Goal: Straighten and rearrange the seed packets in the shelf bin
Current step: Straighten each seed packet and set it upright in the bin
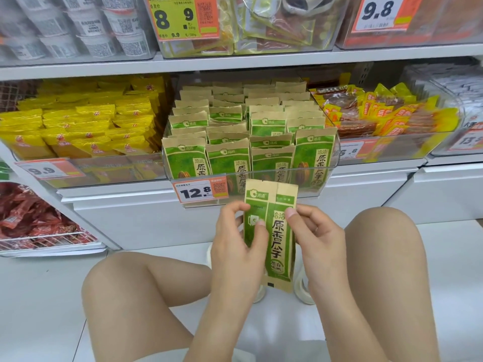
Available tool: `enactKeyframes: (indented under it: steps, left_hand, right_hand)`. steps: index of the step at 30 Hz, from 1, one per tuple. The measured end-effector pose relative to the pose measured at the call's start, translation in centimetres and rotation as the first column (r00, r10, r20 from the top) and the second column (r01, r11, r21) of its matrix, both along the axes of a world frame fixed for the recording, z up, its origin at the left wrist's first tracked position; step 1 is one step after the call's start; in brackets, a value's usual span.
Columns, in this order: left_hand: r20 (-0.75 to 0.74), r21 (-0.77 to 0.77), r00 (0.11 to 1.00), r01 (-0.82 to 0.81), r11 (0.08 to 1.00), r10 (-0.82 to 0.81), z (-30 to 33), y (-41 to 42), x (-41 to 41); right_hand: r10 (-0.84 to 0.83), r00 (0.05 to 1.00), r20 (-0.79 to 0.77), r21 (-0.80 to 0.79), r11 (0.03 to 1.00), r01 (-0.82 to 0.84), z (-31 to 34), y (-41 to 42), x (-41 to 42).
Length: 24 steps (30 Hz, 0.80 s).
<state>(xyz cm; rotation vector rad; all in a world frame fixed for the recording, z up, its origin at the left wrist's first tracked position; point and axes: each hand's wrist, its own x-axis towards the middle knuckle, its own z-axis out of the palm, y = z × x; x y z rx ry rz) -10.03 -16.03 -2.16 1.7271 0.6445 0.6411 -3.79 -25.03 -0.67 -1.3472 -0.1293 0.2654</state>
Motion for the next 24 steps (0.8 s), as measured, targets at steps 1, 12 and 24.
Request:
enactKeyframes:
  steps: [1,12,24]
  left_hand:
    - [-0.003,0.007,1.0,-0.014,1.0,0.014,0.07,-0.12,0.05]
    - [-0.071,0.186,0.995,-0.058,0.981,0.073,0.11,-0.35,0.07]
    - [-0.05,0.189,0.995,-0.072,0.979,0.083,-0.19,0.06,-0.13]
  right_hand:
    - [0.003,1.0,0.009,0.005,1.0,-0.004,-0.06,0.07,-0.22]
    - [0.021,0.997,0.078,-0.017,1.0,-0.02,0.21,0.11,-0.97]
    - [0.069,0.996,0.048,-0.045,0.997,-0.067,-0.04,0.13,-0.74]
